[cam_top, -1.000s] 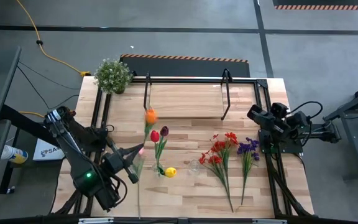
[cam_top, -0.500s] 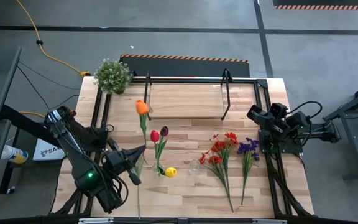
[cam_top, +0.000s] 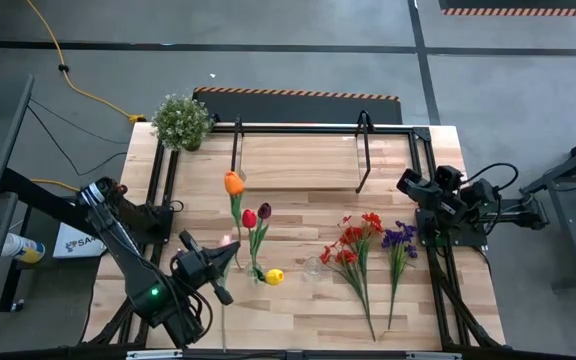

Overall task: Pick and place flowers into a vace then onto a shelf
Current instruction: Put the orange flower into the left transparent vase

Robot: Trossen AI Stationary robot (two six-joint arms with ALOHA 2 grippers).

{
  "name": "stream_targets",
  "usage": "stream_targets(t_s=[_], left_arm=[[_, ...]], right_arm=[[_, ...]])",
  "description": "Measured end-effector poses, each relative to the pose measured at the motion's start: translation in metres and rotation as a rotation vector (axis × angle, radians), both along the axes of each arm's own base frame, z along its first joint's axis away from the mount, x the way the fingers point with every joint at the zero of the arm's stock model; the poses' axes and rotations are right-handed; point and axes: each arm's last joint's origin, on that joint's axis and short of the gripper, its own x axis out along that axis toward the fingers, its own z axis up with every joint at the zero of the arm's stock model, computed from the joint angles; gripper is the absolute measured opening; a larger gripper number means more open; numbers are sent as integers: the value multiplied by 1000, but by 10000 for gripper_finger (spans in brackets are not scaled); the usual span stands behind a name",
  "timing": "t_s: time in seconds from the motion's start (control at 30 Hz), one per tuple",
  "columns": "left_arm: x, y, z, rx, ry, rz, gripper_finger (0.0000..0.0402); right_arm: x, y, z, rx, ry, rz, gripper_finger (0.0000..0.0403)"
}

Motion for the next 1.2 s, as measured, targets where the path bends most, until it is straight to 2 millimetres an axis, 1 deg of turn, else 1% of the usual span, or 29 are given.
stream_targets(t_s=[0.3, 0.4, 0.73, 1.0, 1.2], left_arm=[[9, -12, -21, 47, 37, 0, 21], [11, -14, -26, 55, 42, 1, 21], [35, -5, -44, 91, 78, 75, 21], [36, -5, -47, 85, 69, 78, 21], [35, -3, -70, 48, 41, 78, 21]], right_arm=[[0, 0, 0, -8, 1, 10, 12], [0, 0, 0, -8, 1, 10, 12], [0, 0, 0, 20, 2, 38, 12], [0, 1, 0, 25, 3, 48, 12], [0, 1, 0, 24, 3, 49, 12]])
